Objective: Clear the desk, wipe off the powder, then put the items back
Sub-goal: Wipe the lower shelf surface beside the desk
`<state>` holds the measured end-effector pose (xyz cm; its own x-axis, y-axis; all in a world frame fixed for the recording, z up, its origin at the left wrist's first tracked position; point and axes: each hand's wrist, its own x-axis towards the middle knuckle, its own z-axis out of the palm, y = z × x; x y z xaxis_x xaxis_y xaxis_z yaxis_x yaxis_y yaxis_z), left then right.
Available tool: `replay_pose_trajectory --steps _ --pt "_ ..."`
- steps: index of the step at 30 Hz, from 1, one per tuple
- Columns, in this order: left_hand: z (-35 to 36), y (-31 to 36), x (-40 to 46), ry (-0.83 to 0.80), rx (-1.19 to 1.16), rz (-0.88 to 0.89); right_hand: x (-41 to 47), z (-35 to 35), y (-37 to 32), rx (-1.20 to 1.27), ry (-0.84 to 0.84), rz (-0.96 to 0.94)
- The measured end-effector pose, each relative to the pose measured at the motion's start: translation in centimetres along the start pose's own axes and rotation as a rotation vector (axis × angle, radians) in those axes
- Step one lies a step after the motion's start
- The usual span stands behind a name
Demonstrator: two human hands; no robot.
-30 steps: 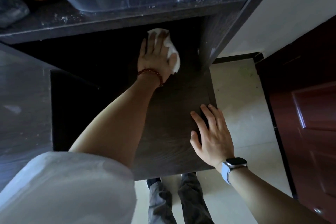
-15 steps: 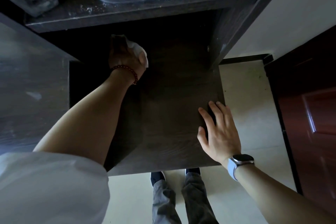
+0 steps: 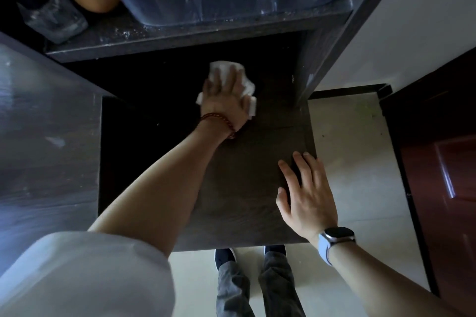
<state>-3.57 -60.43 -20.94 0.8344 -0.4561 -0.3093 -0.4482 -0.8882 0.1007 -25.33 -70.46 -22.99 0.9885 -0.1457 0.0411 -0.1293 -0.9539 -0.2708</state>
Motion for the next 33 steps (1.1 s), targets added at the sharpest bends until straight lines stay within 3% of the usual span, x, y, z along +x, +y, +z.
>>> replay_pose_trajectory --steps 3,5,10,12,18,25,27,30,33 --pt "0.8 3.7 0.3 0.002 0.018 0.181 0.0 0.0 0.0 0.006 0.007 0.004" --pt "1.0 2.5 0.1 0.025 0.051 0.213 0.1 -0.1 0.0 0.008 0.002 0.006" --pt "0.2 -5.0 -0.7 0.046 0.017 -0.096 0.1 -0.1 0.1 -0.002 0.0 0.001" --pt "0.1 -5.1 -1.9 0.034 0.001 -0.138 0.1 -0.1 0.1 -0.004 -0.006 -0.003" --pt "2.4 2.3 -5.3 -0.044 0.097 0.166 -0.1 -0.2 -0.1 0.02 0.014 0.005" --pt "3.1 1.4 -8.4 -0.051 0.033 0.21 0.0 -0.2 0.0 0.029 0.016 0.005" --pt "4.2 0.4 -11.8 -0.066 0.04 0.16 -0.1 -0.3 0.0 0.015 -0.006 0.004" --pt "4.3 -2.3 -13.2 -0.066 -0.004 -0.105 -0.2 -0.3 0.0 -0.013 -0.019 -0.005" --pt "3.0 -4.8 -11.5 -0.037 -0.032 -0.263 -0.1 -0.1 0.0 0.0 -0.001 -0.015"
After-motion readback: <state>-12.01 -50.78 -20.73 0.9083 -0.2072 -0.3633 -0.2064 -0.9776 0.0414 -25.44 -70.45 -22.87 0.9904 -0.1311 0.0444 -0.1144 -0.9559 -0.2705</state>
